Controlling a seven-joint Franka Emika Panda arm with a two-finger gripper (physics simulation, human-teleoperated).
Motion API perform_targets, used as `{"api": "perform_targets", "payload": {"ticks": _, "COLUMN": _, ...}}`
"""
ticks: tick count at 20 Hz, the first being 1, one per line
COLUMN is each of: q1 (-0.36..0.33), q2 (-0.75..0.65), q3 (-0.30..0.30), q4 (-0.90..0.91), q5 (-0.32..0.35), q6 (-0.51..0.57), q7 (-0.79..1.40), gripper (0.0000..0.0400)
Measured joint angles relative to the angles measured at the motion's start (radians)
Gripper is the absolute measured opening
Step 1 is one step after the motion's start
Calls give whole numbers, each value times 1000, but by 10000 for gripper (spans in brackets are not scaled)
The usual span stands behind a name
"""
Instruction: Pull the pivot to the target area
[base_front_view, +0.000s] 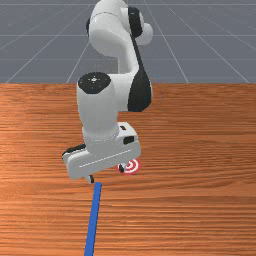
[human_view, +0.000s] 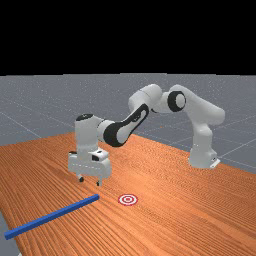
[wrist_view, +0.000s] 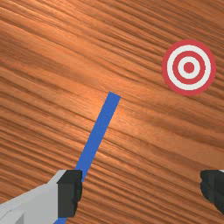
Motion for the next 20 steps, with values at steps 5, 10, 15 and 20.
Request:
{"api": "perform_targets", "payload": {"ticks": 5, "q1": -136, "q2": -610, "q3": -12, "q4": -1018, "q5": 99, "q6": 432, "q7": 291, "gripper": 400}}
{"api": "perform_targets", "payload": {"ticks": 10, "q1": -99, "q2": -637, "q3": -53, "q4": -1057, "q5": 12, "q6": 449, "q7": 370, "gripper": 400}}
{"api": "perform_targets", "payload": {"ticks": 15, "q1": -192, "q2": -763, "q3": 15, "q4": -1257, "q5": 188, "q6": 515, "q7": 219, "gripper": 400}}
{"api": "perform_targets", "payload": {"ticks": 20, "q1": -78, "q2": -372, "q3": -31, "q4": -602, "q5": 90, "q6": 253, "q7": 306, "gripper": 400}}
